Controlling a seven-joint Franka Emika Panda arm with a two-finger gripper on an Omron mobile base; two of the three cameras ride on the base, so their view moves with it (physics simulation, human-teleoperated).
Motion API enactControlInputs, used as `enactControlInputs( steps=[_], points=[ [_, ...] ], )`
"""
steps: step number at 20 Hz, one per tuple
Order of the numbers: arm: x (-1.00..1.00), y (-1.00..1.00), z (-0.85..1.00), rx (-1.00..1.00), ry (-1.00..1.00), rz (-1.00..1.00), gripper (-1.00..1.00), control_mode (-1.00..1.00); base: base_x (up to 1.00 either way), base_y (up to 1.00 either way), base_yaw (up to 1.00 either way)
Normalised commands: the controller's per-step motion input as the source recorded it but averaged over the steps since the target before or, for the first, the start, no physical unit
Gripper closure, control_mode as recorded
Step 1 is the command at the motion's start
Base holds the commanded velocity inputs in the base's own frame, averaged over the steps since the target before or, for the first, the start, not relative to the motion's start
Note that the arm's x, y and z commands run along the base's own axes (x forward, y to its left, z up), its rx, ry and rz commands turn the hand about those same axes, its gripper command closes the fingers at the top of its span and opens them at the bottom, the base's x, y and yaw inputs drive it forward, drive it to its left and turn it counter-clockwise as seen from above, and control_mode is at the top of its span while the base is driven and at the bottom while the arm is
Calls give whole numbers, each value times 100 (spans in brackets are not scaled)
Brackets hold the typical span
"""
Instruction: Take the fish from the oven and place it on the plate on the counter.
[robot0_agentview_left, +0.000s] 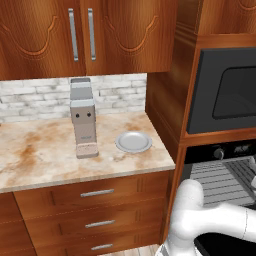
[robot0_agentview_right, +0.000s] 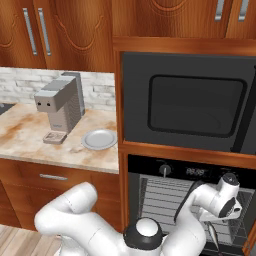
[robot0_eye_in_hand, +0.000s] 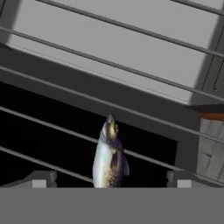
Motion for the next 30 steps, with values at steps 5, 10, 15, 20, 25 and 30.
enactControlInputs(
  steps=[5,10,15,20,25,30],
  points=[
    [7,-8,-50,0,0,0,-100,-100,0,0,0],
    [-3,-13,-36,0,2,0,-100,-100,0,0,0],
    [-9,-1,-21,0,0,0,-100,-100,0,0,0],
    [-23,0,-24,0,1,0,-100,-100,0,0,0],
    [-7,0,-4,0,0,0,-100,-100,0,0,0],
    [0,0,-16,0,2,0,-100,-100,0,0,0]
  ],
)
